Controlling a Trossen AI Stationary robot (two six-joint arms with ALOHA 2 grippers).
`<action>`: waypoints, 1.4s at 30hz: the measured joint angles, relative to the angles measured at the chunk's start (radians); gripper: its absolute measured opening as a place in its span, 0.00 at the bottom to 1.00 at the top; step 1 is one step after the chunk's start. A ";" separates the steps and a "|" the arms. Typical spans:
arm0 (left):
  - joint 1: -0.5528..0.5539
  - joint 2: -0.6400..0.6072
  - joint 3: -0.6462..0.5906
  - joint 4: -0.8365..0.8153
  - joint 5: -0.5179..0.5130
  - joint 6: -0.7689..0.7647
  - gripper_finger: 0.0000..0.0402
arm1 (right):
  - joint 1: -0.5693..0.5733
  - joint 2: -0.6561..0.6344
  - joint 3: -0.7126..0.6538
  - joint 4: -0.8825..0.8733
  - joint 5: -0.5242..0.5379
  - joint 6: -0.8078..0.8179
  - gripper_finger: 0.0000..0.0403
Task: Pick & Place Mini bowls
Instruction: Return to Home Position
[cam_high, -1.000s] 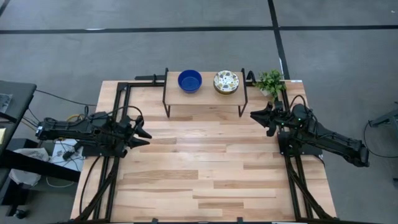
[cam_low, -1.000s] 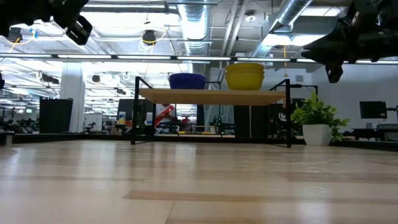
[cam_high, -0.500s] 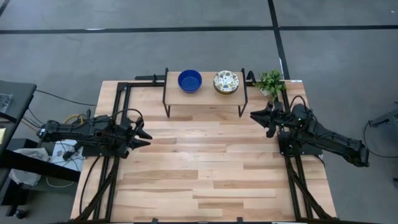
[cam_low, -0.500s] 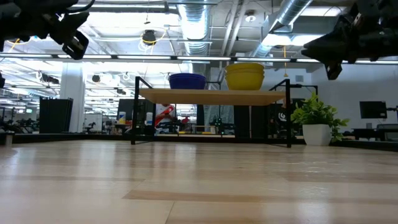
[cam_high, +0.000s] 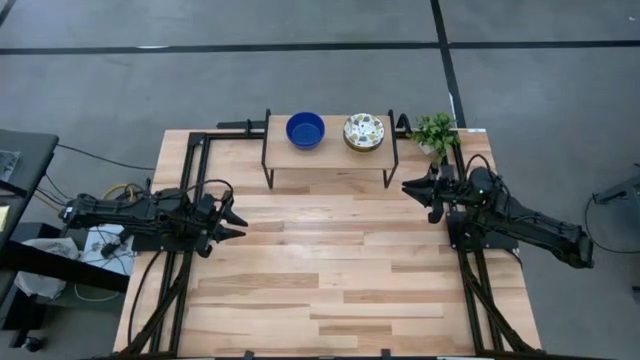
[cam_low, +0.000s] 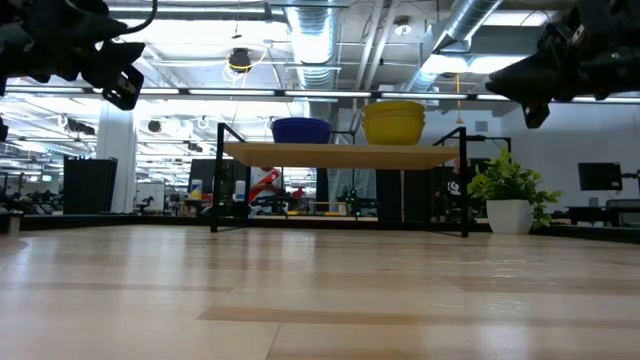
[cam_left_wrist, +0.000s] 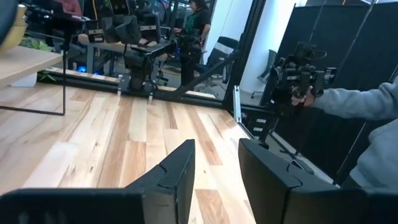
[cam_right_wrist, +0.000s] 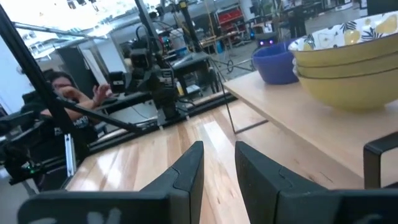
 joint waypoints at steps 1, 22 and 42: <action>0.000 0.000 -0.001 0.000 0.000 0.004 0.30 | 0.000 0.000 0.000 -0.004 0.000 0.000 0.20; 0.000 0.000 -0.001 0.005 -0.007 0.087 0.30 | 0.000 0.001 0.000 -0.041 0.003 -0.080 0.20; 0.000 0.000 -0.001 0.006 -0.007 0.088 0.30 | 0.000 -0.001 -0.001 -0.040 0.001 -0.112 0.20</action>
